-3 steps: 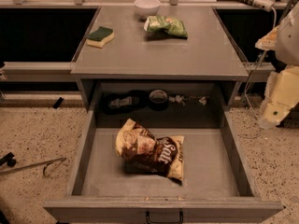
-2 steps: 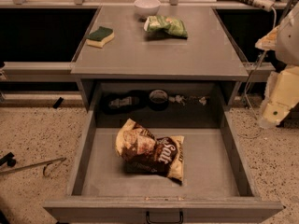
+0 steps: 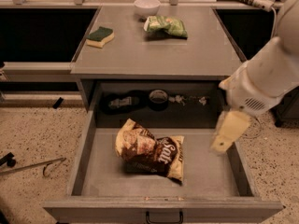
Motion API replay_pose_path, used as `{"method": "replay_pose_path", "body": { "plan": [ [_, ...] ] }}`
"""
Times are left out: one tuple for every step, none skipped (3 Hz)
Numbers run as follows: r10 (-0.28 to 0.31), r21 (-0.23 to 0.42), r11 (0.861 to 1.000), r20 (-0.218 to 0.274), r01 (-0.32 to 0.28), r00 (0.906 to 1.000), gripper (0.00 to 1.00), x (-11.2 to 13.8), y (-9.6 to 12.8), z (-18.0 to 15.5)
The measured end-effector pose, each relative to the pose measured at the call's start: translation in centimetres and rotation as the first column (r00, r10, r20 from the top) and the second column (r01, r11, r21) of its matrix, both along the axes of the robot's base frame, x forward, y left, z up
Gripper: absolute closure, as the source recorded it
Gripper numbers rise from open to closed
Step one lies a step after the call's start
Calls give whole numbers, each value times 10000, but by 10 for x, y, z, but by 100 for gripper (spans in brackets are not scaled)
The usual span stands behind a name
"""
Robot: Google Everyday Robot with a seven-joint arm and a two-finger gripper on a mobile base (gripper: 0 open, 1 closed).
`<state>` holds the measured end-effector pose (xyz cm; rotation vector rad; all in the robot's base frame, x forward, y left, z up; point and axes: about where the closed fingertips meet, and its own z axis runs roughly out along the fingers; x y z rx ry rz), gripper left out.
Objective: Pick brown chip bag from top drawer and place on counter
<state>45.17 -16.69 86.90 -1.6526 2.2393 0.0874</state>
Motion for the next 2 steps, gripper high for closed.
{"method": "replay_pose_path", "body": {
  "plan": [
    [263, 661, 9976, -579, -225, 9980, 0, 3, 52, -84],
    [165, 847, 9963, -67, -159, 9998, 0, 15, 59, -88]
  ]
}}
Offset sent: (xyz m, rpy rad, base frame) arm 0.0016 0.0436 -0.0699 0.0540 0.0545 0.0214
